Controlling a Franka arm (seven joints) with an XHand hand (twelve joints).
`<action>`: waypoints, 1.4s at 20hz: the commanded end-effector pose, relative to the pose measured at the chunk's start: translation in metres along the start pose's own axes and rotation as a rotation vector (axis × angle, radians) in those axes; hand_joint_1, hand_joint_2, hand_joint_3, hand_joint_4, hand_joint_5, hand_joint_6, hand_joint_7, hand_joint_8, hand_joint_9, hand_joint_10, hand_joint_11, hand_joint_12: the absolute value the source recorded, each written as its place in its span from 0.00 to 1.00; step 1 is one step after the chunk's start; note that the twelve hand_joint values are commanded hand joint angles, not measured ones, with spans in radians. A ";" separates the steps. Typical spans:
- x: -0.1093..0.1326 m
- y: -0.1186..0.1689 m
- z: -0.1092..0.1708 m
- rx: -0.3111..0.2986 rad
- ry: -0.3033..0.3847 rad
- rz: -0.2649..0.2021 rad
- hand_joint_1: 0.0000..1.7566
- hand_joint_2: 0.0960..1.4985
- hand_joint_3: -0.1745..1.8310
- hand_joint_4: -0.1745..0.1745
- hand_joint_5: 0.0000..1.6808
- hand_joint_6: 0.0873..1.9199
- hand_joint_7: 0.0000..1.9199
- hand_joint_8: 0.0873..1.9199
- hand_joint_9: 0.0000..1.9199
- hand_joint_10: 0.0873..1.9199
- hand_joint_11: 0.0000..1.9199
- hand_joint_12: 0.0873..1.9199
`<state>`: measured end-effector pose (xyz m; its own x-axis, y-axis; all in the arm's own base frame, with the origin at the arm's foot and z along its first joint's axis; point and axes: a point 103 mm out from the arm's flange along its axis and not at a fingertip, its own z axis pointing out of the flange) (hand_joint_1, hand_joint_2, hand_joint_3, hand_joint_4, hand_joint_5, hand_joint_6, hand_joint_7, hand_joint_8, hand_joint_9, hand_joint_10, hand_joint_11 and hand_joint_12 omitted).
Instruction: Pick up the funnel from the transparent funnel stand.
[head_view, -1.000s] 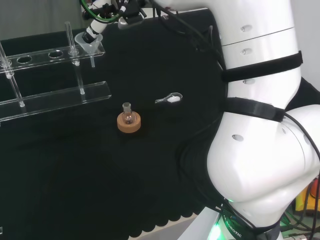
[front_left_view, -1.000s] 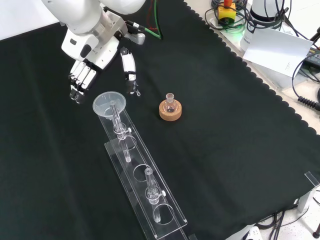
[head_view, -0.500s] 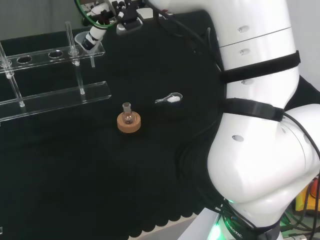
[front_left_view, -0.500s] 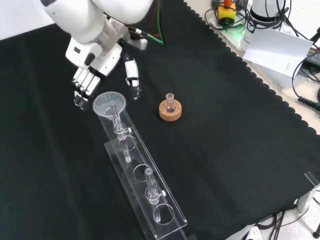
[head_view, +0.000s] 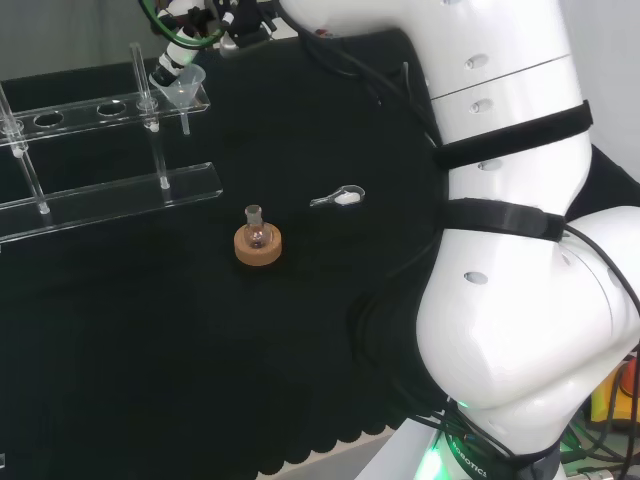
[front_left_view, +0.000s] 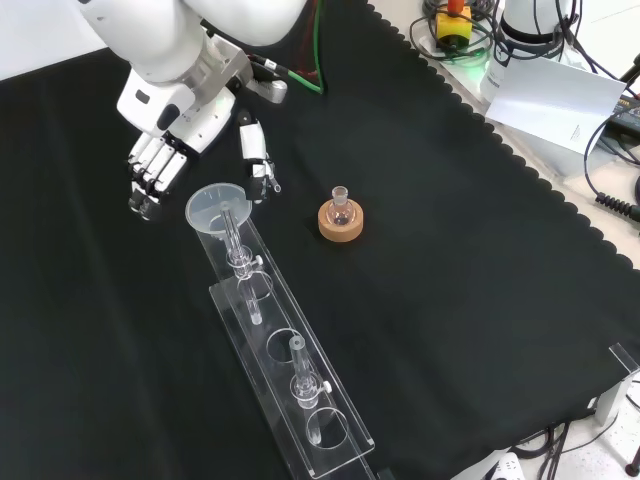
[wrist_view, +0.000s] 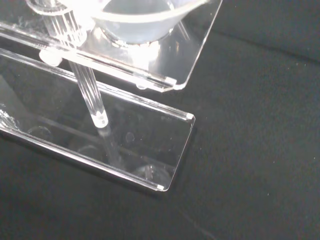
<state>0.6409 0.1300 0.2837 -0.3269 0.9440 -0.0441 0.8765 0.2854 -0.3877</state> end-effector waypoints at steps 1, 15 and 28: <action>0.006 0.004 0.021 0.036 -0.013 0.005 0.25 0.50 0.13 0.39 0.01 0.00 0.00 0.06 0.00 0.38 0.04 0.77; 0.011 0.006 0.025 0.030 -0.011 -0.008 0.26 0.50 0.13 0.38 0.01 0.00 0.00 0.11 0.01 0.43 0.06 0.76; 0.016 0.012 0.031 0.053 -0.050 0.002 0.29 0.51 0.12 0.36 0.03 0.00 0.00 0.16 0.05 0.44 0.07 0.75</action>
<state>0.6351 0.1427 0.2517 -0.3462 0.9360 -0.0643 0.8573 0.2877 -0.4269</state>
